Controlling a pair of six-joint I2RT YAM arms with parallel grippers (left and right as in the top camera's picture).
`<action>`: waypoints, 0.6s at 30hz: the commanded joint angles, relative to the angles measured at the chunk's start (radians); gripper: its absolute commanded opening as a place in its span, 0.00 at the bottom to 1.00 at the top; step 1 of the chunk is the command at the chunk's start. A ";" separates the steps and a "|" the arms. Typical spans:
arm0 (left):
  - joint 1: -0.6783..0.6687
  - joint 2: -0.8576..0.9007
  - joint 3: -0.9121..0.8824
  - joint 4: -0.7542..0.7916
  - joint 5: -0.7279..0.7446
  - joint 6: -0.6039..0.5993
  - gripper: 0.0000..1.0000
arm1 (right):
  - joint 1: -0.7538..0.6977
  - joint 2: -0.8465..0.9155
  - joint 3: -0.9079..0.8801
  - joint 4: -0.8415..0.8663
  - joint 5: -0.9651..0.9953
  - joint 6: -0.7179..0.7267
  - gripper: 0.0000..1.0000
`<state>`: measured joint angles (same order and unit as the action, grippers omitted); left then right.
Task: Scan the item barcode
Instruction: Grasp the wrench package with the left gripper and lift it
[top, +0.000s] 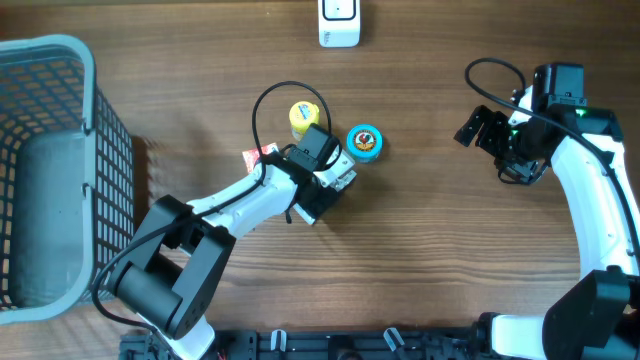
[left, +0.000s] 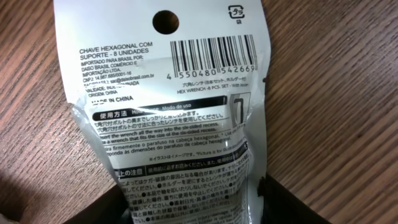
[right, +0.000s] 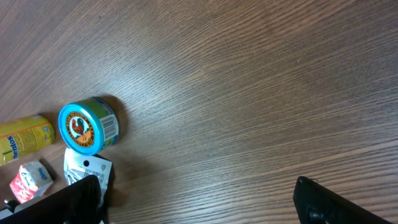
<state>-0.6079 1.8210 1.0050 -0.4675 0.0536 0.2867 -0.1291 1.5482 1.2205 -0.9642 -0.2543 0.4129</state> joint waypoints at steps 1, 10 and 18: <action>-0.013 0.070 -0.038 -0.021 0.057 -0.006 0.49 | -0.003 -0.009 0.018 0.002 -0.001 -0.021 1.00; -0.013 0.070 -0.038 -0.021 0.057 -0.006 0.37 | -0.003 -0.009 0.018 0.001 0.000 -0.021 1.00; -0.013 0.070 -0.038 -0.022 0.056 -0.007 0.28 | -0.003 -0.009 0.018 0.001 0.014 -0.019 1.00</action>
<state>-0.6086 1.8217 1.0058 -0.4664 0.0578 0.2863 -0.1291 1.5482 1.2205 -0.9642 -0.2539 0.4129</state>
